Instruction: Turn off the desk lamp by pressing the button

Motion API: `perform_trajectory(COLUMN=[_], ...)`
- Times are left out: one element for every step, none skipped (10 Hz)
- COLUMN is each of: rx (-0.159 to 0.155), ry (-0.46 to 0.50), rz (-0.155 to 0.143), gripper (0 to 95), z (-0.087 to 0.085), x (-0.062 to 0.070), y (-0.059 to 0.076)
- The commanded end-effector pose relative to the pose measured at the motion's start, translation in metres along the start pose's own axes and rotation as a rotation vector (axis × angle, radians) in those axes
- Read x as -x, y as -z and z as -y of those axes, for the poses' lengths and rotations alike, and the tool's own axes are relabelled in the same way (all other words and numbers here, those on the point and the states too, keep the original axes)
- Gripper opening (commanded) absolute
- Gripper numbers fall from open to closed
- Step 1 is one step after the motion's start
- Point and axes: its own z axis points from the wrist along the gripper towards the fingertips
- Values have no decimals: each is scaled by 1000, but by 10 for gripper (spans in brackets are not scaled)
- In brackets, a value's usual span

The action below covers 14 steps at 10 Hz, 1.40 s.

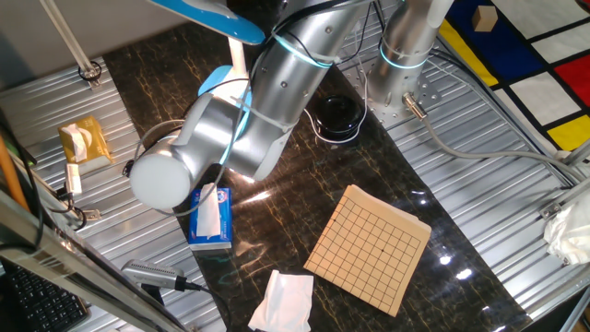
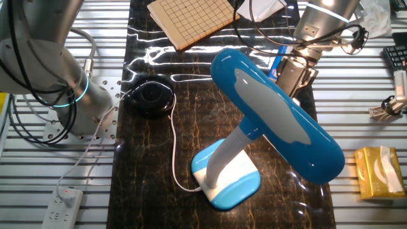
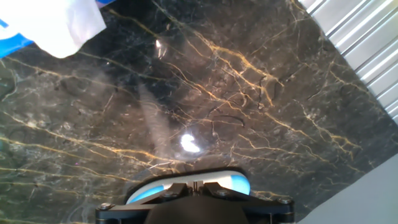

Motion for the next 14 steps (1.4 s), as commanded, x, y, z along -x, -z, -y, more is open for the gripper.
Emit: perform_trajectory(rx=[0, -2, -2, -1, -3, -3, -5, -6, -9, -9, -7, -7, -14, -19], ry=[-2, -5, -2, 2, 3, 6, 7, 9, 9, 12, 18, 25, 33, 39], rz=[-1, -2, 2, 5, 7, 8, 9, 11, 16, 23, 30, 37, 46, 51], gripper=[0, 0, 0, 0, 0, 0, 0, 0, 0, 0, 0, 0, 0, 0], z=[0, 0, 0, 0, 0, 0, 0, 1, 2, 5, 9, 12, 14, 15], x=[0, 0, 0, 0, 0, 0, -3, -6, -9, -11, -14, -16, -18, -20], y=[0, 0, 0, 0, 0, 0, -3, -7, -12, -17, -23, -30, -36, -41])
